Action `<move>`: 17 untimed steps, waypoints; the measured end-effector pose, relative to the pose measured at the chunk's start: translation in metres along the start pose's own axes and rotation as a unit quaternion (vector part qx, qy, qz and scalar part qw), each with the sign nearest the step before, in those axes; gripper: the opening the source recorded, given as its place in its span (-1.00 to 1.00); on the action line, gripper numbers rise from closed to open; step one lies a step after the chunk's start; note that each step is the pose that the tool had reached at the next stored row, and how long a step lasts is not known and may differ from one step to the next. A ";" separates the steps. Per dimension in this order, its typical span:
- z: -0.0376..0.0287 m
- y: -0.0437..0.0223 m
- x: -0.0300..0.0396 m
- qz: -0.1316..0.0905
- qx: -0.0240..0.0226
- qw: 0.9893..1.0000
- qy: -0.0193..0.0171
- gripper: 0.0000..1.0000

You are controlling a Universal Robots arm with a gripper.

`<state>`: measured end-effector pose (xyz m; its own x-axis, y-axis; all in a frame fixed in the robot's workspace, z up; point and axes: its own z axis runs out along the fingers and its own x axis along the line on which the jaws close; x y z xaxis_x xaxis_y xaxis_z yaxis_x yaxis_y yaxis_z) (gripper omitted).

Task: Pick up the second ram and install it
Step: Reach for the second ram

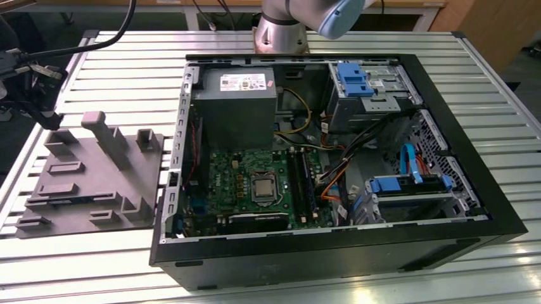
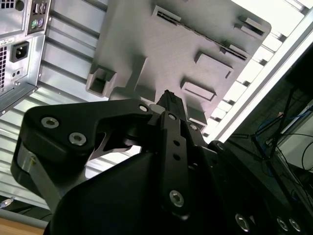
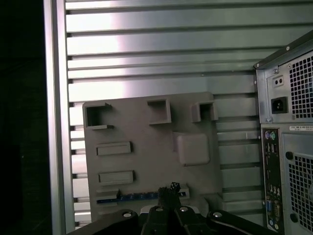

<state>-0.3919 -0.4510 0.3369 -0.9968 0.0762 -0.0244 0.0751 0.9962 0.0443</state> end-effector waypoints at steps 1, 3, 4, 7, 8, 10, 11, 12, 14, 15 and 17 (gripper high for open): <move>0.0004 -0.0001 0.0002 0.000 0.000 1.000 0.000 -0.79; 0.0010 -0.0002 0.0005 0.000 0.000 1.000 0.000 -0.79; 0.0013 -0.0002 0.0006 0.000 0.000 1.000 0.000 -0.79; 0.0023 -0.0003 0.0011 0.000 0.000 1.000 0.000 -0.79; 0.0026 -0.0004 0.0012 0.000 0.000 1.000 0.000 -0.79; 0.0032 -0.0005 0.0013 0.000 0.000 1.000 0.000 -0.79; 0.0034 -0.0005 0.0014 0.000 0.000 1.000 0.000 -0.79; 0.0038 -0.0006 0.0015 0.000 0.000 1.000 0.000 -0.79; 0.0045 -0.0007 0.0016 0.000 0.000 1.000 0.000 -0.79; 0.0048 -0.0007 0.0017 0.000 0.000 1.000 0.000 -0.79; 0.0053 -0.0008 0.0018 0.000 0.000 1.000 0.000 -0.79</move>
<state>-0.3936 -0.4514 0.3316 -0.9968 0.0762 -0.0244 0.0751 0.9962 0.0443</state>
